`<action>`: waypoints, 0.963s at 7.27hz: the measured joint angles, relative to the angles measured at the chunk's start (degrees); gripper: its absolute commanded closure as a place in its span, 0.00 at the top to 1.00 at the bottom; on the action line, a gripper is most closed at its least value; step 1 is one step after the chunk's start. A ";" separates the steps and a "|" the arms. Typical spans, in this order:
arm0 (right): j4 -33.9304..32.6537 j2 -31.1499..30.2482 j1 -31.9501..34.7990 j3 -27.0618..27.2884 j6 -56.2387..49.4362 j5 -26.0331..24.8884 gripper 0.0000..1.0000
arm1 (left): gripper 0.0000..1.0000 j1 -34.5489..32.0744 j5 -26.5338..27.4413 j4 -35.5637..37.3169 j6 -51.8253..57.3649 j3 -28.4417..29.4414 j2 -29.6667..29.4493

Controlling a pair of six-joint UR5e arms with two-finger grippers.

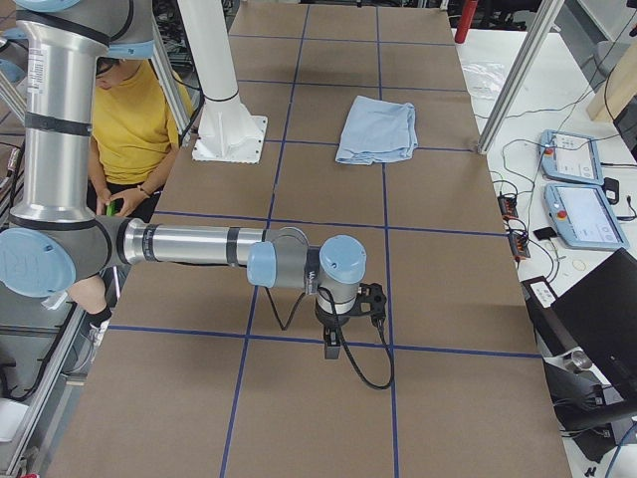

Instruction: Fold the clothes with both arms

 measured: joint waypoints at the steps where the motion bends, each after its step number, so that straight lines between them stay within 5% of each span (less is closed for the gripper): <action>1: 0.00 -0.07 0.01 0.03 0.00 0.12 1.00 | 1.00 -0.38 0.02 3.70 0.13 -1.34 0.00; 7: 0.00 -0.08 0.01 0.21 0.00 0.27 1.00 | 1.00 -4.40 0.02 10.00 4.20 -4.02 2.00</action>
